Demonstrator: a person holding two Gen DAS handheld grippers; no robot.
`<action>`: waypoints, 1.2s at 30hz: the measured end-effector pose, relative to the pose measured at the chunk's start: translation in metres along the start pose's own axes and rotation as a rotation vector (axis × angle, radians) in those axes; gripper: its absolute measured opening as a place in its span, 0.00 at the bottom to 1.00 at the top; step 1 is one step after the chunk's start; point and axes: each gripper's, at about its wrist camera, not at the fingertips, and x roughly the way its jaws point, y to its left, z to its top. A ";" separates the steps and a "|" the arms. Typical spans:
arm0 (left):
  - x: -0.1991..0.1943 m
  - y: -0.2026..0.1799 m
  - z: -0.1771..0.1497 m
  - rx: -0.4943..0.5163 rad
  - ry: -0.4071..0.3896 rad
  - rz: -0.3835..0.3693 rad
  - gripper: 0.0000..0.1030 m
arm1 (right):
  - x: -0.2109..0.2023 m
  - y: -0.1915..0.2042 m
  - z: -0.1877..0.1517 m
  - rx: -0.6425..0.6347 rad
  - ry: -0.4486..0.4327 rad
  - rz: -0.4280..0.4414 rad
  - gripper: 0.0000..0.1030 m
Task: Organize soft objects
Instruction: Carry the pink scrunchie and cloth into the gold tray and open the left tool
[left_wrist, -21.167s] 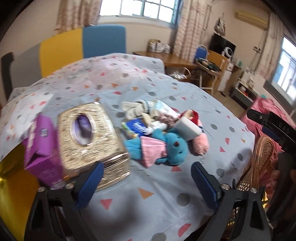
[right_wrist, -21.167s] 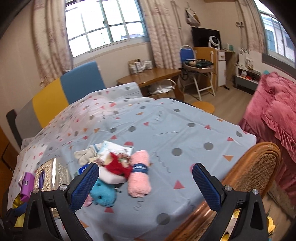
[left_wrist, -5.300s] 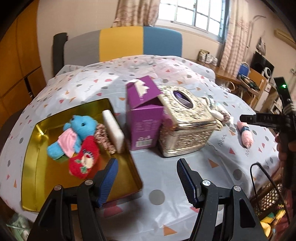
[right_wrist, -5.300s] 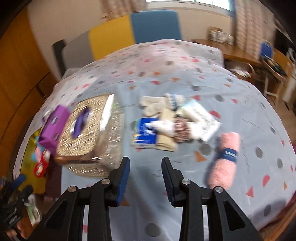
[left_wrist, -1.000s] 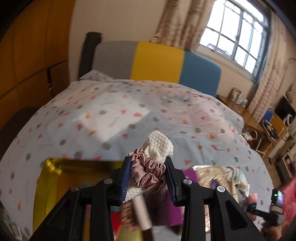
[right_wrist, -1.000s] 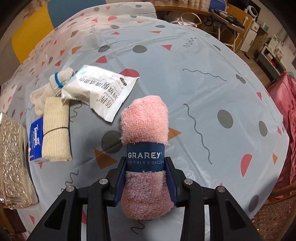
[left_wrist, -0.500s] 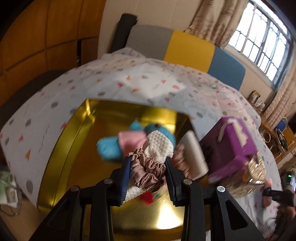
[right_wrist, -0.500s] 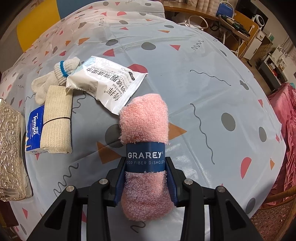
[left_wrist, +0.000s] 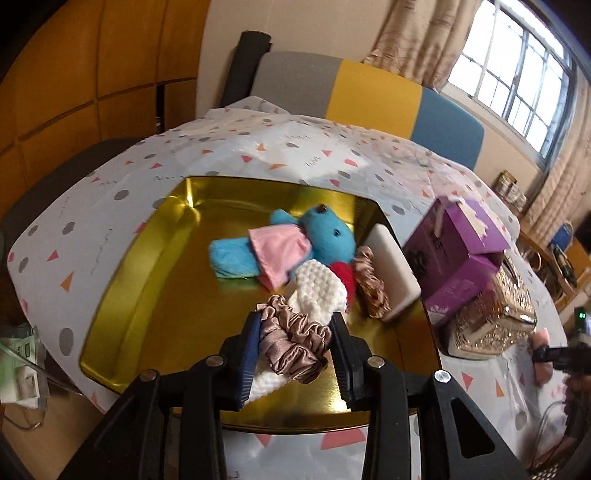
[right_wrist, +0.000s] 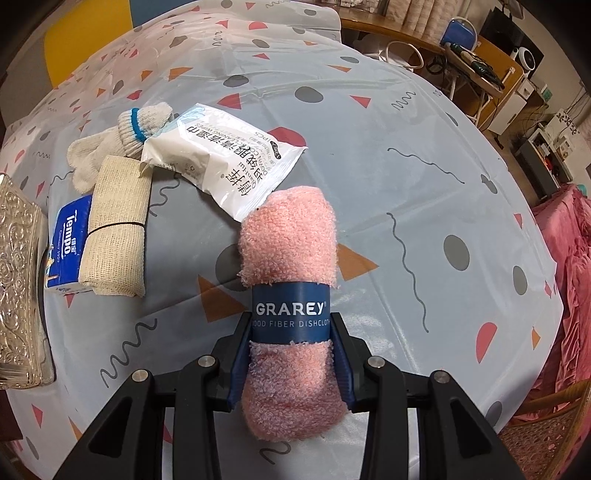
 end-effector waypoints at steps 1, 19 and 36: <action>0.003 -0.004 -0.001 0.008 0.013 -0.003 0.37 | 0.000 0.001 0.000 -0.002 -0.001 -0.001 0.38; 0.009 -0.037 -0.011 0.105 0.023 -0.022 0.61 | -0.007 0.011 -0.006 -0.051 -0.019 -0.014 0.37; -0.003 -0.035 -0.006 0.102 0.004 -0.041 0.66 | -0.049 0.042 -0.017 -0.148 -0.123 0.171 0.33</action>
